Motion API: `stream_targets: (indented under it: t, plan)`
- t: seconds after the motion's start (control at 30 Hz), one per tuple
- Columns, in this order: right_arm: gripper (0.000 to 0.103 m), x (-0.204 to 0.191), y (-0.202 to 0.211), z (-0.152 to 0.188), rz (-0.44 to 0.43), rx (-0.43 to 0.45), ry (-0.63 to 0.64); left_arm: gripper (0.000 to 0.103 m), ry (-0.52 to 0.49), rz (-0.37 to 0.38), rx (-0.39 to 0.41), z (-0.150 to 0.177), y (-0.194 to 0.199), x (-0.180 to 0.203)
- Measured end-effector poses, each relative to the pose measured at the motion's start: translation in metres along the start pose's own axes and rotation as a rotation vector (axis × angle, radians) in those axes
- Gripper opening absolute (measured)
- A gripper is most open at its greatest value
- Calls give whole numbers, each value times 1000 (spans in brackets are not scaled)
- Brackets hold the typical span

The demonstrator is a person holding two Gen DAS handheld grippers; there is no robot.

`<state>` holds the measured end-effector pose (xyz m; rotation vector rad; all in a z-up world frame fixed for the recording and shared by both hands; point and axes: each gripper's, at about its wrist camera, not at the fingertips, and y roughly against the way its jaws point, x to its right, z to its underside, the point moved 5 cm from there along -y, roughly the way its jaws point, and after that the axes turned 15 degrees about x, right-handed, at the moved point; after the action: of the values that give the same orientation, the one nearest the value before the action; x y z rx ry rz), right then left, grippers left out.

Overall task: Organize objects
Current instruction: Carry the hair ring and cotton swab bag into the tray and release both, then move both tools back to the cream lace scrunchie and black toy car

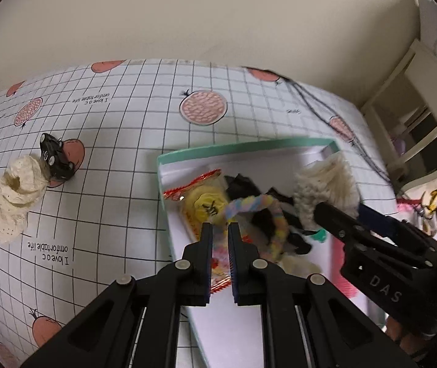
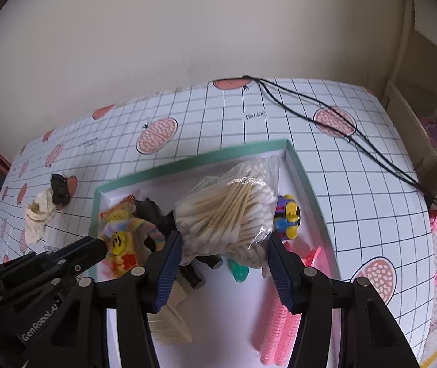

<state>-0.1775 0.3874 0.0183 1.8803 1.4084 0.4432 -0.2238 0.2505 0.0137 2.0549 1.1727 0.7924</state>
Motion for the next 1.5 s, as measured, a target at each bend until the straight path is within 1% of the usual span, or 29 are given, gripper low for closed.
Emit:
stream_targets:
  t: [0.1, 0.37, 0.77, 0.97, 1.17, 1.33, 1.43, 1.5]
  plan:
    - [58, -2, -1, 1, 1, 0, 13, 10, 6, 0, -18, 4, -6, -2]
    - [58, -3, -6, 7, 1, -16, 17, 10, 0, -6, -21, 5, -8, -2]
    - [61, -3, -6, 5, -13, -18, 2, 10, 29, 36, -30, 0, 0, 1]
    - [63, -4, 0, 0, -35, -5, -15, 10, 37, 47, -6, -10, 11, 1]
    - [63, -5, 13, -10, -52, 27, -27, 10, 61, 56, 51, -27, 29, -6]
    - [63, -12, 29, -24, -76, 77, -18, 10, 85, 34, 94, -37, 40, -15]
    - [63, -16, 32, -26, -76, 84, -6, 11, 86, 10, 109, -39, 42, -20]
    - [63, -18, 30, -26, -74, 83, 1, 13, 83, -9, 116, -39, 43, -23]
